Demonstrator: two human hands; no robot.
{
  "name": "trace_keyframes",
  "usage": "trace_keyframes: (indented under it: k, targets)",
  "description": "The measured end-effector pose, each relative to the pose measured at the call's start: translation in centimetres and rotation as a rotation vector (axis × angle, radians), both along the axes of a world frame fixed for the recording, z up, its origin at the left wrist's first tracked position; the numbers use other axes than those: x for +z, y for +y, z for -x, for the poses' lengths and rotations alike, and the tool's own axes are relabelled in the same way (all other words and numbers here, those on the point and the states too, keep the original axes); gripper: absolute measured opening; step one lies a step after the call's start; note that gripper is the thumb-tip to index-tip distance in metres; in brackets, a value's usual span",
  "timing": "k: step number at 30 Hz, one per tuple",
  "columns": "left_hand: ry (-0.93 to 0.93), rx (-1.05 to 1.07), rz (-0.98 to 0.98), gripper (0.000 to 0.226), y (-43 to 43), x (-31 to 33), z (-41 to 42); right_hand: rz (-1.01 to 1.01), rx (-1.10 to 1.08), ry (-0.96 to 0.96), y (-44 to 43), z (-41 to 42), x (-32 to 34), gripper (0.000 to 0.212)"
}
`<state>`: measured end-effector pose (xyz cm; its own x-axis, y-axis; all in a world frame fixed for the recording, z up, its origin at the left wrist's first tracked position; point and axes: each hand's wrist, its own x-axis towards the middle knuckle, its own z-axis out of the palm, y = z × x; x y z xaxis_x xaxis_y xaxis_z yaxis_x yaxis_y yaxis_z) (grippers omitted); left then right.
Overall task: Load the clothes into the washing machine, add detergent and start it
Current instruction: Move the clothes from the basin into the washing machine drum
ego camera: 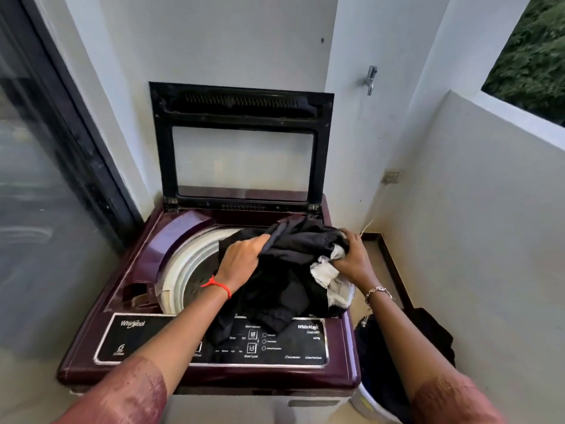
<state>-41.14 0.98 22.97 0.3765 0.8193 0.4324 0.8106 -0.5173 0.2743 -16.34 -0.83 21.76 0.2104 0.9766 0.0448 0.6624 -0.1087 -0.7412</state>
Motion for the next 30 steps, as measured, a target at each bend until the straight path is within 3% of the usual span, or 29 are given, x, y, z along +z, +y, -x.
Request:
trace_keyframes:
  k: [2,5,8,10,12,13,16,20,24,30]
  targets:
    - [0.008,0.031,0.053,0.047,1.0,-1.1,0.1,0.218,-0.006,-0.064,1.2,-1.1,-0.7,0.085]
    - [0.003,0.034,0.111,0.048,2.4,-2.1,0.3,0.455,0.072,0.144,3.3,-2.0,-1.3,0.100]
    - [0.009,0.048,0.162,0.045,3.3,-2.5,0.7,0.542,0.146,0.295,4.9,-1.5,-1.8,0.083]
    - [-0.004,0.071,0.198,0.043,3.8,-2.7,1.0,0.515,0.115,0.202,5.9,-0.8,-1.6,0.061]
    - [-0.025,0.078,0.230,0.037,4.0,-2.6,1.1,0.419,0.033,-0.001,7.0,0.1,-0.5,0.019]
    - [-0.036,0.077,0.246,0.032,4.2,-2.4,1.0,0.365,-0.013,-0.057,7.5,0.6,0.0,0.012]
    - [-0.112,0.106,0.281,0.024,4.8,-1.7,1.5,0.250,-0.031,-0.058,8.9,2.5,1.4,0.036]
    - [-0.190,0.165,0.253,0.037,5.5,-0.6,4.2,0.190,0.040,-0.074,9.6,5.4,3.6,0.023]
    - [-0.238,0.203,0.219,0.037,5.6,-0.3,6.8,0.143,0.111,-0.015,10.4,8.2,4.5,0.039]
    - [-0.242,0.243,0.275,0.043,7.2,-2.3,10.0,0.065,0.125,0.013,11.0,11.8,2.4,0.035]
